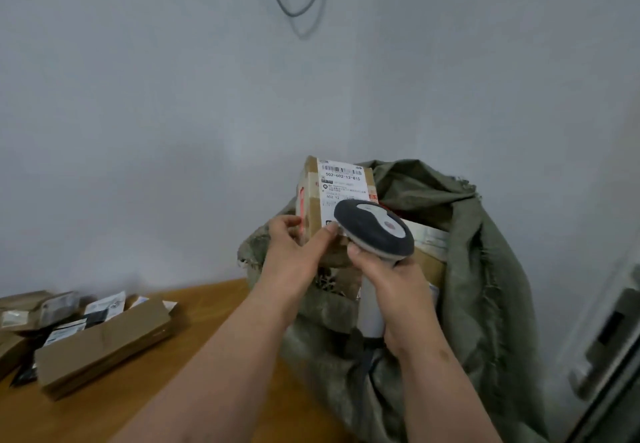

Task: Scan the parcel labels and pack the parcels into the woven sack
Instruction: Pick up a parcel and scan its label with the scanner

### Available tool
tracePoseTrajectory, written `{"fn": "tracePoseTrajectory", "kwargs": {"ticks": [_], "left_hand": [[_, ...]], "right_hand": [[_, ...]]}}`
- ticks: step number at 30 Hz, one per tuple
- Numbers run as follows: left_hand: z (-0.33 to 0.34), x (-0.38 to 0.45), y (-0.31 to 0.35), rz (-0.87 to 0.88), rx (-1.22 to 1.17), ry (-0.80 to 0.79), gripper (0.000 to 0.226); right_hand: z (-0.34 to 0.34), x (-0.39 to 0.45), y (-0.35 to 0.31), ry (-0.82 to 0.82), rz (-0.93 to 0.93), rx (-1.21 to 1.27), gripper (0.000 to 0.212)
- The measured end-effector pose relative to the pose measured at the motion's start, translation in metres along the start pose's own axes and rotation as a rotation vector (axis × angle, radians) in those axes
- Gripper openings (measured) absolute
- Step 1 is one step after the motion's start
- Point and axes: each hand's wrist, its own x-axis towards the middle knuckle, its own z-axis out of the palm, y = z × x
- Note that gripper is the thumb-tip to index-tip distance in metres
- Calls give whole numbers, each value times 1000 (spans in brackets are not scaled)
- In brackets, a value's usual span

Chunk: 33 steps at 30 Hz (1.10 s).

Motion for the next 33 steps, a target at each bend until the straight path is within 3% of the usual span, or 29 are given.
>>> {"fn": "tracePoseTrajectory", "kwargs": {"ticks": [2, 4, 6, 7, 8, 10, 12, 16, 20, 27, 33], "left_hand": [[23, 24, 9, 20, 28, -32, 66], [45, 49, 19, 24, 48, -62, 66], [63, 77, 30, 52, 38, -111, 41], [70, 91, 33, 68, 36, -123, 26], [76, 104, 34, 68, 74, -120, 28], [78, 122, 31, 42, 251, -81, 53], [72, 125, 21, 26, 370, -8, 59], [58, 113, -4, 95, 309, -12, 54], [31, 103, -9, 134, 321, 56, 49], [-83, 75, -15, 81, 199, 267, 37], [-223, 36, -57, -94, 138, 403, 34]], "right_hand": [[-13, 25, -1, 23, -16, 44, 76], [-24, 53, -4, 20, -35, 76, 40], [-29, 81, -9, 19, -17, 141, 25], [-31, 95, -11, 16, 7, 183, 23], [-33, 107, -12, 10, 29, 212, 22], [-36, 123, -8, -11, 64, 210, 17], [-39, 129, 2, -33, 91, 202, 13], [-32, 120, 27, -72, 124, 212, 12], [-4, 104, 30, -93, 149, 202, 29], [84, 58, 30, -267, 121, 117, 28], [197, -1, 53, -446, 138, 0, 18]]}}
